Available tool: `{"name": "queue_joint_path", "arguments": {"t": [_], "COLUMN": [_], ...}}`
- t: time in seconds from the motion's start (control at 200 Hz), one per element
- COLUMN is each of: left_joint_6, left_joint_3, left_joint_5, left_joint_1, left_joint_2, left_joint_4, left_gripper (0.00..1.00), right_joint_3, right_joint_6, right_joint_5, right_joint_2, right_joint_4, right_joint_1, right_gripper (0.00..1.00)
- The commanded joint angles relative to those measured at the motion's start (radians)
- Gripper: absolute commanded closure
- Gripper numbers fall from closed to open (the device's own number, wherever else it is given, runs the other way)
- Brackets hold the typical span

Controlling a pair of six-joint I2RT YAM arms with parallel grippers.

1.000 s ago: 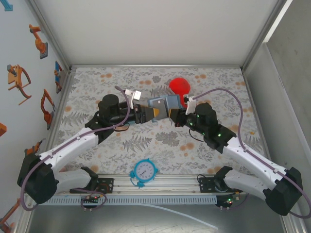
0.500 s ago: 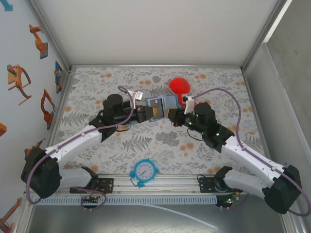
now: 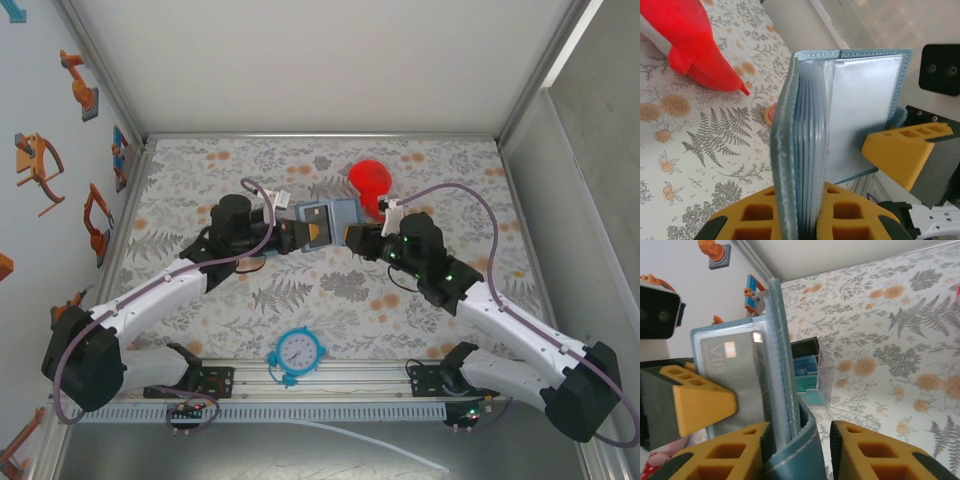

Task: Take the credit cards out of the card holder

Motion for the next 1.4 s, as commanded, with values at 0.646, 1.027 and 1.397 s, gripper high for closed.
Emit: {"name": "queue_joint_path", "arguments": {"t": [0.646,1.027,1.397], "left_joint_6": [0.208,0.229,0.178], "left_joint_3": [-0.108,-0.136,-0.103], "left_joint_5": [-0.115,-0.269,-0.235], "left_joint_1": [0.004,0.008,0.004], "left_joint_2": [-0.173,-0.160,-0.063], "left_joint_4": [-0.011,-0.034,-0.063], "left_gripper": [1.00,1.00,1.00], "right_joint_3": [0.045,0.065,0.050], "right_joint_6": [0.009,-0.022,-0.016], "right_joint_5": [0.212,0.237,0.207], "right_joint_2": [-0.011,-0.062,-0.111], "right_joint_4": [-0.237,-0.280,-0.252], "right_joint_1": [-0.038,-0.038,-0.038], "right_gripper": [0.60,0.59,0.59]}}
